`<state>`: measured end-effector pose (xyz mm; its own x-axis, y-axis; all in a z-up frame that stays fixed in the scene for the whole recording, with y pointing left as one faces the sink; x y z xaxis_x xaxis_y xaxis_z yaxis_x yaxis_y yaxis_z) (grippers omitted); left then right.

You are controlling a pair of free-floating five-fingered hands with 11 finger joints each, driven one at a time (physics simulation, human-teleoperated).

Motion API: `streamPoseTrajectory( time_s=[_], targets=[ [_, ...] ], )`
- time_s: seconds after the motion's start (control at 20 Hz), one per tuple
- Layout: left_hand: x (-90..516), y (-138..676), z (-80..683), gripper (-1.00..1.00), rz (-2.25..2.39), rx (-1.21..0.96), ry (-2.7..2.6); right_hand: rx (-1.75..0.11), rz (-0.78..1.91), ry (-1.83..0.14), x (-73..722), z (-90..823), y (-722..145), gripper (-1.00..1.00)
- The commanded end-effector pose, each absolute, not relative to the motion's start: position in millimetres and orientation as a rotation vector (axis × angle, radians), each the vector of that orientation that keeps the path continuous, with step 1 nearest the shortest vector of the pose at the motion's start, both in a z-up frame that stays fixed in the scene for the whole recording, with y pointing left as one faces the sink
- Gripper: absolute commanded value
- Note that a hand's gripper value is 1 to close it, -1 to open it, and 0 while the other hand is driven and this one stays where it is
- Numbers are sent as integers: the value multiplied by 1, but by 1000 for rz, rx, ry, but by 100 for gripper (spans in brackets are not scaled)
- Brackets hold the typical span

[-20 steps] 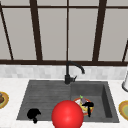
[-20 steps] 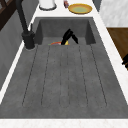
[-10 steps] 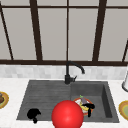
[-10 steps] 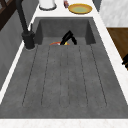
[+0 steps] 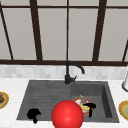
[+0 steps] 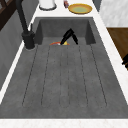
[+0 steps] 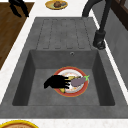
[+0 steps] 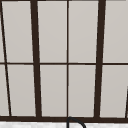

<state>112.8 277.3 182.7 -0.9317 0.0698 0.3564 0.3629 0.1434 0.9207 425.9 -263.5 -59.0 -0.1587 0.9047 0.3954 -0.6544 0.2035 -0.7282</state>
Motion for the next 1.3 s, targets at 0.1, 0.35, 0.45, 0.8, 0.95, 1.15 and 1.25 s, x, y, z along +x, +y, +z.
streamPoseTrajectory(
  time_s=[0.1, 0.35, 0.45, 0.8, 0.95, 1.15, 1.25],
  targets=[
    [113, 277, 183, 0, -1871, -424, -2190, -369, 1387, -912, 413, -49, -266, -100],
    [113, 277, 183, 0, -1871, -424, -2190, -399, 1404, -758, 418, -52, -261, -100],
    [113, 277, 183, 0, -1871, -424, -2190, -403, 1403, -733, 419, -50, -262, -100],
    [113, 277, 183, 0, -1871, -424, -2190, -394, 1396, -676, 422, -48, -256, 100],
    [113, 277, 183, 0, -1871, -424, -2190, -468, 1392, -731, 427, -52, -241, 100],
    [113, 277, 183, 0, -1871, -424, -2190, -580, 1375, -791, 428, -57, -231, 100],
    [113, 277, 183, 0, -1871, -424, -2190, -613, 1360, -827, 425, -60, -230, 100]
  ],
)
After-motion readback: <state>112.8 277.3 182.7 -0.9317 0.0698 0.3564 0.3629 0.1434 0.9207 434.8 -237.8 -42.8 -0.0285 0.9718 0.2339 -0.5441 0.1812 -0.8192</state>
